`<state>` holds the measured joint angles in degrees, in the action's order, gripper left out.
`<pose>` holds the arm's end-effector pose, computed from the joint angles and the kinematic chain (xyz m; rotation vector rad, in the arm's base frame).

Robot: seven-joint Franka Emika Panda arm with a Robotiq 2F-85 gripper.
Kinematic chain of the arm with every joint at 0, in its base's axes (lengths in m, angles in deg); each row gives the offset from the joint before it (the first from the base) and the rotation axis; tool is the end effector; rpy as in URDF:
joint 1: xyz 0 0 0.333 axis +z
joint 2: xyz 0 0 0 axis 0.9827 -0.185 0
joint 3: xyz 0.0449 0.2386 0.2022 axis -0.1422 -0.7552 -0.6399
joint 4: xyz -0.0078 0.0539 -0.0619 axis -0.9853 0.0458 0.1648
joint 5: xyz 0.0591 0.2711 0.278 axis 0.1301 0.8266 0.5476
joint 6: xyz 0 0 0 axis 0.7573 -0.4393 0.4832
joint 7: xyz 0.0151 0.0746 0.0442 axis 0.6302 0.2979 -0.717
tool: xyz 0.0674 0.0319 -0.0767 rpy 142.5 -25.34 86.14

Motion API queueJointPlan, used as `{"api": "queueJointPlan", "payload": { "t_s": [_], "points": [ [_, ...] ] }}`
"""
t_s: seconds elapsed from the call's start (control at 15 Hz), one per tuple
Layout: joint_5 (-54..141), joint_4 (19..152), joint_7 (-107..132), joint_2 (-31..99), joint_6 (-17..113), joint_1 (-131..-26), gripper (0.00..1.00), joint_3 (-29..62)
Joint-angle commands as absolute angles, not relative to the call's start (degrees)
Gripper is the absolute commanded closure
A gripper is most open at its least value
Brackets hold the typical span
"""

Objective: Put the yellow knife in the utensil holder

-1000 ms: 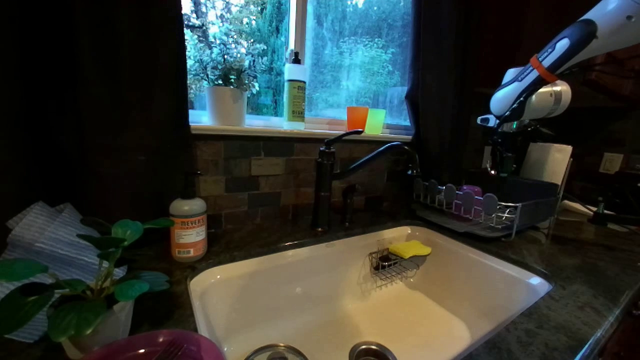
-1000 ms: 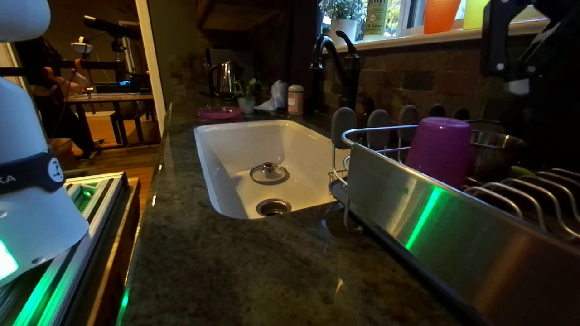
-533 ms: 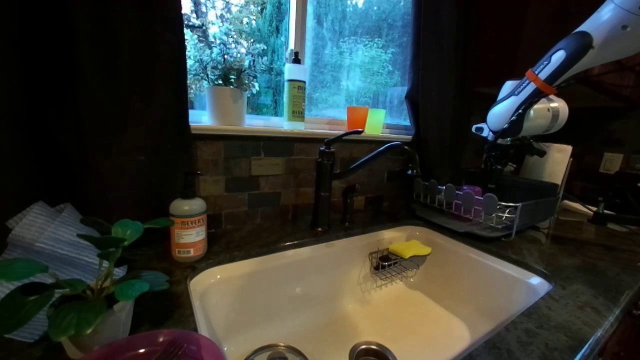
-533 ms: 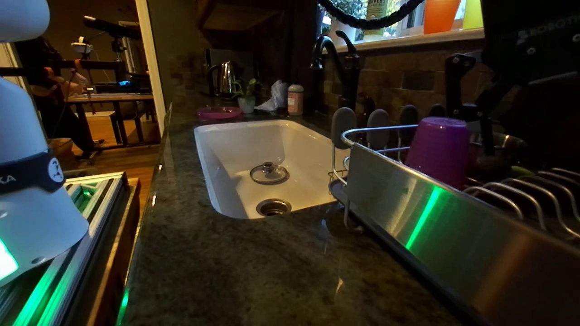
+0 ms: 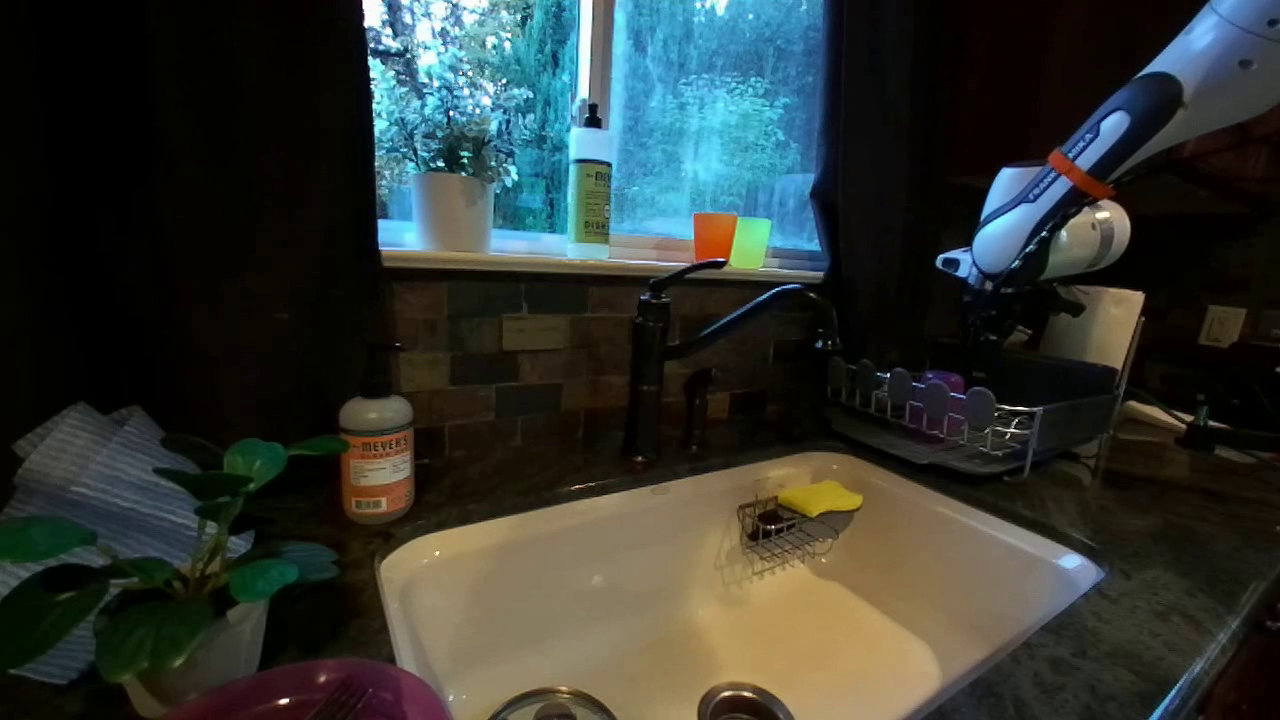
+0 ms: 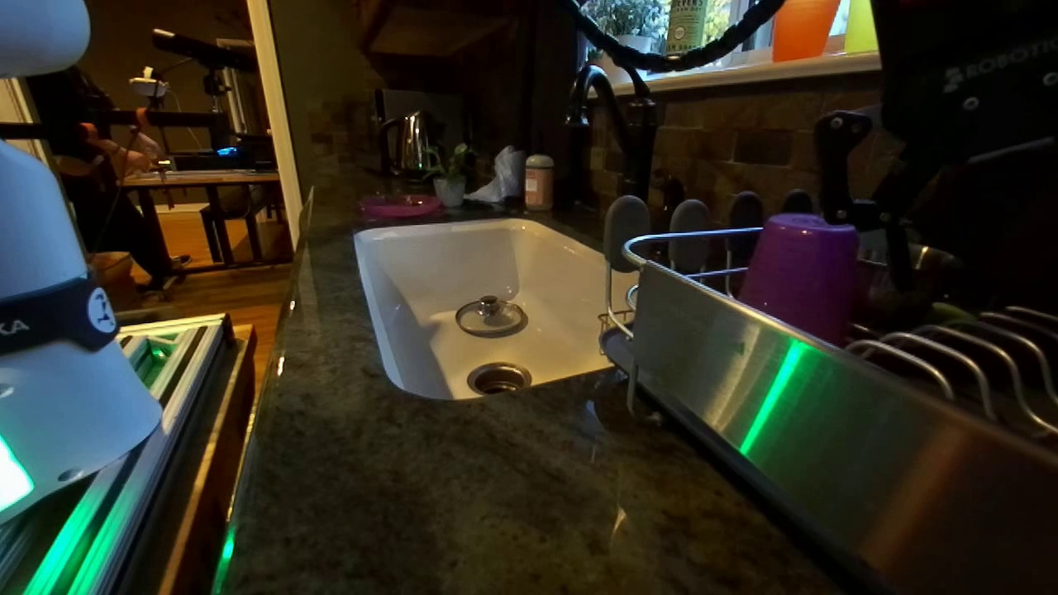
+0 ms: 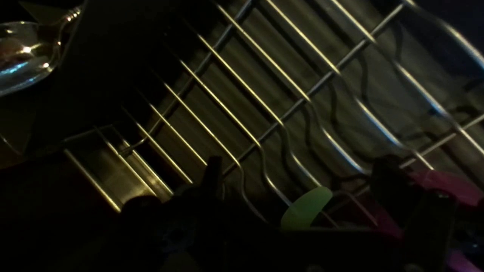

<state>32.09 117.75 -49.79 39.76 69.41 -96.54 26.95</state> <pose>0.5062 -0.2991 0.3493 2.5881 0.9205 0.1701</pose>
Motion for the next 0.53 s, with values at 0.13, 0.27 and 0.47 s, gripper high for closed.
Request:
{"api": "queueJointPlan", "payload": {
  "t_s": [0.13,0.27,0.47],
  "points": [
    [25.0,116.19,-43.5,34.87,77.11,-95.52,0.0,27.82],
    [24.56,116.03,-42.13,34.01,78.46,-95.24,0.06,27.5],
    [25.14,116.1,-40.28,33.23,80.57,-94.65,0.17,26.78]
  ]
}}
